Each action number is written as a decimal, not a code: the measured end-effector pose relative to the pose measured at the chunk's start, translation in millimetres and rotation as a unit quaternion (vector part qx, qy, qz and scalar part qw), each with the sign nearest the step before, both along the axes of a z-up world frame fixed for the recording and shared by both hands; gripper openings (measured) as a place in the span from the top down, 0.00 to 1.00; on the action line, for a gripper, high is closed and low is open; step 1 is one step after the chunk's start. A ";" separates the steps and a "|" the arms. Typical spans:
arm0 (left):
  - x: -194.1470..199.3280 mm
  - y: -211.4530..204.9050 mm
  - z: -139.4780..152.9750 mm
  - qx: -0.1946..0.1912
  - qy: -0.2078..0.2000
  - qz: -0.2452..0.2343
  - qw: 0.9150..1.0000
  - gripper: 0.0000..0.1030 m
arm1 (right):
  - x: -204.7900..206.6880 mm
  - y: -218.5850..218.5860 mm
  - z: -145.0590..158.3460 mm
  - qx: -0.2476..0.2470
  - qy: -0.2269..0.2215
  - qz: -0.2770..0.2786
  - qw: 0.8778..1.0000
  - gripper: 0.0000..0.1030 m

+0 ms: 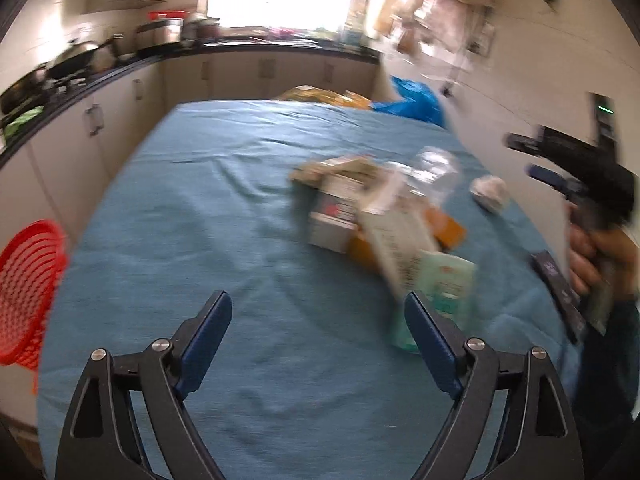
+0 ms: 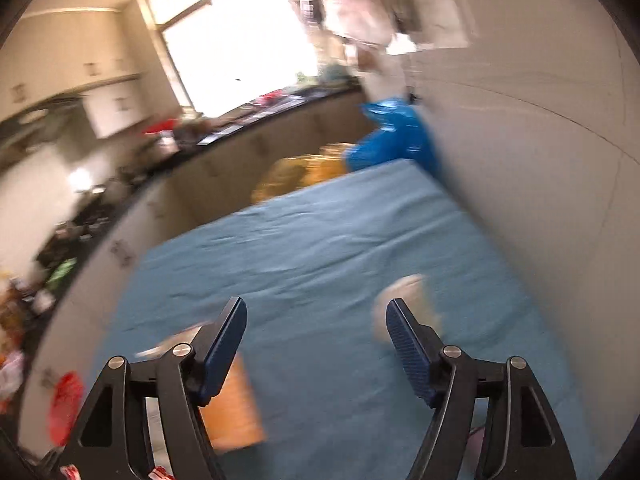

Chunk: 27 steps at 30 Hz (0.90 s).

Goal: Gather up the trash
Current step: 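Grasp the green tissue pack with the left tool while the right tool grasps the white cloth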

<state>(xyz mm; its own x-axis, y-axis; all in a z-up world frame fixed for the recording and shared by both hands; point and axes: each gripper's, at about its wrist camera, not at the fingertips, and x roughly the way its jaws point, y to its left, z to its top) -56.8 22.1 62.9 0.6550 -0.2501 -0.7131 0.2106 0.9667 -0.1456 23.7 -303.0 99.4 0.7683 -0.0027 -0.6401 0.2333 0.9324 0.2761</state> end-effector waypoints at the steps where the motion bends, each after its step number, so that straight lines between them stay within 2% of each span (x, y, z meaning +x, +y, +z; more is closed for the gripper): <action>1: 0.4 -11.1 -1.8 -0.002 0.009 -0.018 1.000 0.11 | 7.9 -9.5 -7.2 0.007 0.016 -0.011 1.000 0.25; 4: 0.5 -36.3 -8.3 0.005 0.022 -0.047 0.999 0.10 | 21.7 -22.1 -23.4 0.023 0.041 -0.025 0.999 0.25; 7: -0.1 -62.1 -14.7 0.027 0.030 -0.070 0.997 0.10 | 30.7 -22.0 -32.7 -0.018 0.060 -0.033 0.997 0.25; 11: -0.7 -82.0 -20.5 0.053 0.028 -0.082 0.995 0.10 | 38.0 -29.0 -46.7 -0.022 0.078 -0.035 0.996 0.26; 13: 0.6 -89.2 -23.9 0.067 0.027 -0.082 0.994 0.10 | 39.4 -27.4 -54.1 -0.022 0.088 -0.028 0.995 0.42; 14: 1.4 -92.8 -26.1 0.075 0.028 -0.082 0.993 0.10 | 40.5 -27.0 -57.6 -0.020 0.095 -0.025 0.995 0.57; 15: 1.9 -94.5 -28.0 0.079 0.029 -0.082 0.993 0.10 | 39.7 -27.2 -59.0 -0.013 0.095 -0.019 0.995 0.64; 16: 3.2 -96.7 -30.3 0.084 0.032 -0.082 0.993 0.10 | 38.6 -26.7 -58.5 -0.010 0.094 -0.016 0.995 0.66; 18: 5.8 -100.0 -35.2 0.091 0.037 -0.078 0.992 0.10 | 34.8 -25.2 -57.3 -0.004 0.083 -0.012 0.997 0.70; 27: 28.2 -95.9 -52.1 0.089 0.048 -0.019 0.995 0.13 | 8.5 12.8 -25.9 0.030 -0.011 0.073 0.997 0.71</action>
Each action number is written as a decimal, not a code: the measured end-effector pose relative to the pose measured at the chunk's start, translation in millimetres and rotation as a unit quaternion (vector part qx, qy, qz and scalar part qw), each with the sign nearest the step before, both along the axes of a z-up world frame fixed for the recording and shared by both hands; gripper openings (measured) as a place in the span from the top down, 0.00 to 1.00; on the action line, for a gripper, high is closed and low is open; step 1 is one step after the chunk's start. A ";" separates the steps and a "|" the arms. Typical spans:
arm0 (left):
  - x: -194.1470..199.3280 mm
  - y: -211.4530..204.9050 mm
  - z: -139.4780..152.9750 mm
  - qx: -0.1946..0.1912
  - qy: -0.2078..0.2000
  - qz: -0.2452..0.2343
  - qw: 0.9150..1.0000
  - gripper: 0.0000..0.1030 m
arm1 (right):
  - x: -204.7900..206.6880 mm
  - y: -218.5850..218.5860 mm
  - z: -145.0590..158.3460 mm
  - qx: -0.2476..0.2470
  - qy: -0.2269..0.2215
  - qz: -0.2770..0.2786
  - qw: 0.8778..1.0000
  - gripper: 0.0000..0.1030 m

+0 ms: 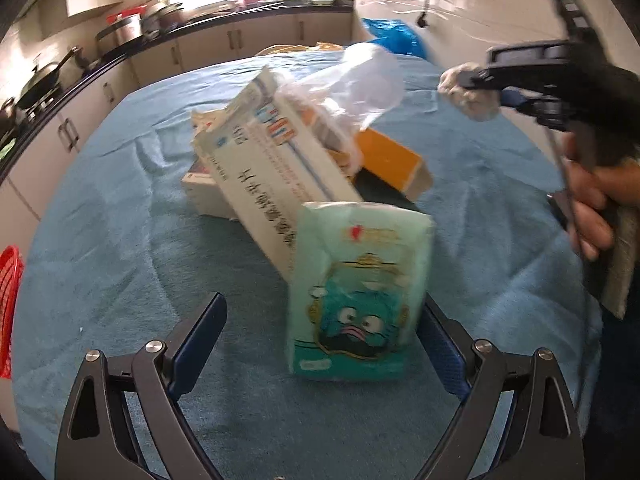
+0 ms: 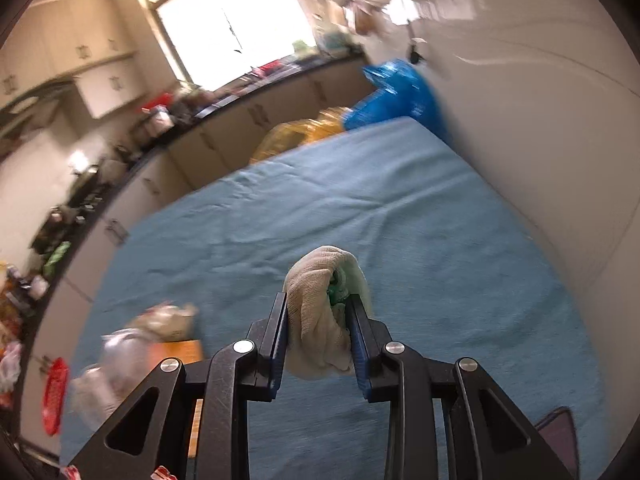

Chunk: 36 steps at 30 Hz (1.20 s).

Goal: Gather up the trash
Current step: 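Lift the tissue pack and white cloth from the table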

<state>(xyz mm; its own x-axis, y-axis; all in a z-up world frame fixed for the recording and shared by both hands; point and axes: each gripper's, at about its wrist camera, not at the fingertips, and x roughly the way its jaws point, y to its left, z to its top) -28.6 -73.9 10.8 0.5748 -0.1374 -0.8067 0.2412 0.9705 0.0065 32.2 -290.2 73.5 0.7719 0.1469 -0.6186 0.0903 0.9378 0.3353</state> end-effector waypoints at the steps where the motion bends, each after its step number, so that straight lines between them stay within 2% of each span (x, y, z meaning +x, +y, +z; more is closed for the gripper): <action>1: -0.4 1.5 -0.1 -0.003 -0.005 0.002 1.000 0.23 | -3.7 4.3 3.7 0.000 -0.012 0.007 1.000 0.71; 2: -1.0 2.4 -0.5 -0.007 -0.007 0.002 1.000 0.39 | -6.8 8.9 7.2 0.000 -0.023 0.015 1.000 0.71; 4: -2.8 4.7 -2.0 -0.013 -0.005 0.004 1.000 0.54 | -14.7 19.4 13.0 0.006 -0.044 0.033 0.998 0.71; 12: -28.5 31.1 4.4 -0.032 -0.041 0.010 0.999 0.56 | -60.1 81.1 28.2 -0.001 -0.123 0.112 0.986 0.71; 15: -39.9 49.1 8.3 -0.035 -0.060 0.025 0.997 0.56 | -79.8 106.7 24.9 -0.004 -0.138 0.139 0.981 0.71; 23: -48.3 112.9 16.3 -0.032 -0.098 0.106 0.989 0.56 | -115.9 161.8 14.7 -0.014 -0.151 0.205 0.967 0.70; 24: -48.1 120.4 16.2 -0.042 -0.096 0.111 0.988 0.56 | -117.3 166.3 12.5 -0.017 -0.149 0.211 0.966 0.70; 29: -46.1 131.9 14.2 -0.073 -0.084 0.117 0.987 0.56 | -120.0 185.2 3.5 -0.049 -0.142 0.239 0.959 0.70; 36: -47.4 128.8 16.0 -0.074 -0.089 0.118 0.986 0.56 | -115.7 181.3 -4.0 -0.046 -0.132 0.242 0.960 0.70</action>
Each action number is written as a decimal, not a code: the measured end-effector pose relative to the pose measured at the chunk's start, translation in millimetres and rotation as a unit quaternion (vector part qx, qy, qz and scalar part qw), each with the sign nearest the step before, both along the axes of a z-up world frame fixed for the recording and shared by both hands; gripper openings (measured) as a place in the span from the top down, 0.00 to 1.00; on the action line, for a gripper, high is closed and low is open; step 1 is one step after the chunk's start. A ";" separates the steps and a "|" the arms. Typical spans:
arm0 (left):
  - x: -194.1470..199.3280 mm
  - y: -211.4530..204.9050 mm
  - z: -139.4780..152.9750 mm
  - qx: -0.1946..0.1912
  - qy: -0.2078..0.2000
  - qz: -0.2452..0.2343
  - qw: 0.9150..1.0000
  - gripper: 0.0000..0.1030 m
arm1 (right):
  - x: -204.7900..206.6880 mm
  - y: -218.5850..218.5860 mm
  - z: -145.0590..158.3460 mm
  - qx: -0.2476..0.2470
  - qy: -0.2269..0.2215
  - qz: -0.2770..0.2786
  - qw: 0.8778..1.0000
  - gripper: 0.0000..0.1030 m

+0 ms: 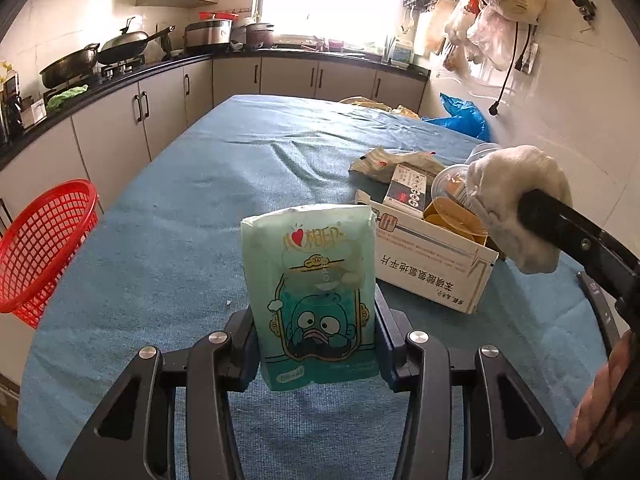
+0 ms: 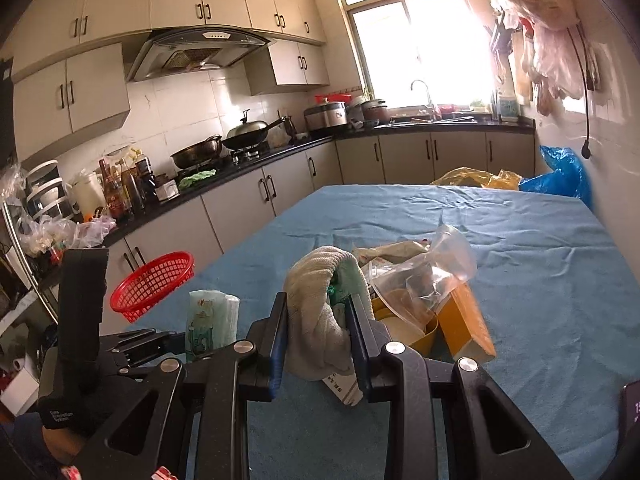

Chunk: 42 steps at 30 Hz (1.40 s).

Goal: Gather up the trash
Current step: 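Lift the tissue pack and white cloth from the table, then hold the green tissue pack and white cloth above the table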

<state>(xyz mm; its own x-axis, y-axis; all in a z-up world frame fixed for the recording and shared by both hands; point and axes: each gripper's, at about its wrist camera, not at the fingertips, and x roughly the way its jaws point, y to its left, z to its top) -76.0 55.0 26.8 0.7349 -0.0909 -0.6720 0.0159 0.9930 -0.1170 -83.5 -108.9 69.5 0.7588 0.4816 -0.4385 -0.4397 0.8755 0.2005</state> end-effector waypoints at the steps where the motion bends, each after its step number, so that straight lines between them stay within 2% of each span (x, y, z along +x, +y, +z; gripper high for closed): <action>1: -0.2 -0.1 1.0 0.001 -0.002 0.000 1.000 0.56 | 0.6 -0.3 -0.8 0.000 0.000 0.001 1.000 0.70; 42: 2.3 1.8 -1.1 0.001 -0.003 0.001 1.000 0.56 | 4.9 -2.3 -1.9 0.007 0.008 -0.001 1.000 0.70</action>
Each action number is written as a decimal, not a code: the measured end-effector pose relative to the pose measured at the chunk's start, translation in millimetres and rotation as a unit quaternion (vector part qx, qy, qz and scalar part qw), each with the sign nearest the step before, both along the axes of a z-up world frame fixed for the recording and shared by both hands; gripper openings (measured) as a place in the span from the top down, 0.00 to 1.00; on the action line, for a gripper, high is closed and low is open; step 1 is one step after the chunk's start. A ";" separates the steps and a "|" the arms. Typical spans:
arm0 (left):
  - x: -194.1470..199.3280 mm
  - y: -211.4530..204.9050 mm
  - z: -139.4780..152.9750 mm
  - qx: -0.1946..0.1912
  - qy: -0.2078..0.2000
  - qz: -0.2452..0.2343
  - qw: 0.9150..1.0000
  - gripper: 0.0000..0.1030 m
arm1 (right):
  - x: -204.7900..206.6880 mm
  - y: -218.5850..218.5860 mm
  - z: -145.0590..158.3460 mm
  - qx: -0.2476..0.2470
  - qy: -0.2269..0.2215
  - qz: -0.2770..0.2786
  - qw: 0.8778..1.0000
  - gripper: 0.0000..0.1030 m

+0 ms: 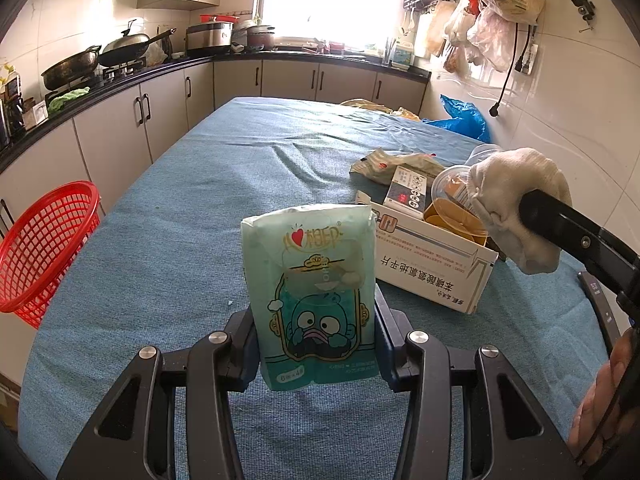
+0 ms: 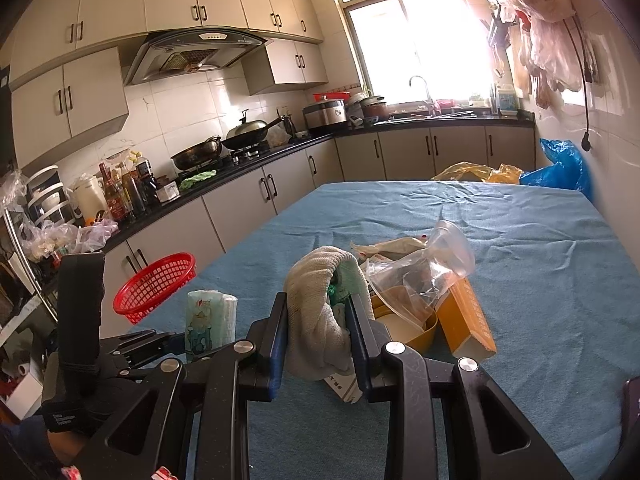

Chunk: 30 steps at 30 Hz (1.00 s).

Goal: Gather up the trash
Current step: 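Hold the green tissue pack and white cloth above the table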

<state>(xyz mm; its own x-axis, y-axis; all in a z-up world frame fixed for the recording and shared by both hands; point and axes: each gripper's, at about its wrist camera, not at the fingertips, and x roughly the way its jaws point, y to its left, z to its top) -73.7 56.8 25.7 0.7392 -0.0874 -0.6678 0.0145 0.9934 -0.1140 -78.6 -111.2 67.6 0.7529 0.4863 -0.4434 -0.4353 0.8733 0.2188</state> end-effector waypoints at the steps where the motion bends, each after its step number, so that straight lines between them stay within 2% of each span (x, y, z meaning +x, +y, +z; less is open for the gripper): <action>1: -0.1 0.1 0.1 0.000 0.000 -0.001 1.000 0.56 | -0.1 0.4 -0.3 0.000 0.001 0.000 1.000 0.70; 13: 1.3 2.5 -2.1 0.002 0.002 0.005 1.000 0.56 | -0.9 -0.9 0.2 0.003 0.000 0.000 1.000 0.70; 30: 2.4 1.6 1.1 0.024 0.005 0.045 0.999 0.56 | -1.0 -6.8 2.2 0.013 0.010 -0.001 1.000 0.70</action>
